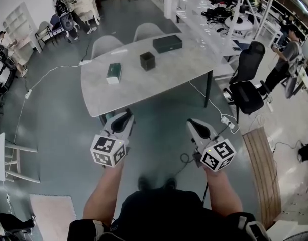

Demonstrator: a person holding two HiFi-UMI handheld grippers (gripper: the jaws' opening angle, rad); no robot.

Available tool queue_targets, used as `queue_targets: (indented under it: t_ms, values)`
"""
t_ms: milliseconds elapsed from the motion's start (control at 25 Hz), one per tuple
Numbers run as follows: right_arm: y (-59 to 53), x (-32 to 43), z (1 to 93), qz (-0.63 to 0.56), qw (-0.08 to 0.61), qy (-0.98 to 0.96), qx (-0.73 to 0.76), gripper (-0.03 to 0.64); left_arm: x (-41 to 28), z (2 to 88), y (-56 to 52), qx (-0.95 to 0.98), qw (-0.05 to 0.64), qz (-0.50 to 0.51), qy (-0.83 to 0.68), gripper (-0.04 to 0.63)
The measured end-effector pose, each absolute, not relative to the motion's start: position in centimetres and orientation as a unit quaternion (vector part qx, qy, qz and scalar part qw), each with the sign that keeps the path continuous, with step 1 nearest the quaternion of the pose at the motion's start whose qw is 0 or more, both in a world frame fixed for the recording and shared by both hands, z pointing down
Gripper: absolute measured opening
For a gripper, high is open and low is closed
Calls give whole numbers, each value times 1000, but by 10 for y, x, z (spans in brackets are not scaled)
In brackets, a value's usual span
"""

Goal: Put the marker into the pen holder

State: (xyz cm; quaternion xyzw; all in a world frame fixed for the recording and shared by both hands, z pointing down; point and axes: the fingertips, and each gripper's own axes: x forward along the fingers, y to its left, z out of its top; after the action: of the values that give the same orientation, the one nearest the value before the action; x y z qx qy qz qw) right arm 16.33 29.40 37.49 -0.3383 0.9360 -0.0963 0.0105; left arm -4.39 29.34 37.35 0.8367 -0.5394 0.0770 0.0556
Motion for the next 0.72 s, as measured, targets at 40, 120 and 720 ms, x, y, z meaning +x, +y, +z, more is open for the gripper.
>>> queue_targets:
  t_ms: [40,120,720]
  values:
    - [295,168,376,-99,12,936,-336,3,-39,373,294,837,55,77,-540,51]
    - [297,178,377,-103,13,938,-331,3,-28,371,295,835,54,79,-541,51]
    - [312,249,402,-124,12,940,-317,12,40,381,300,839,54,77,-537,51]
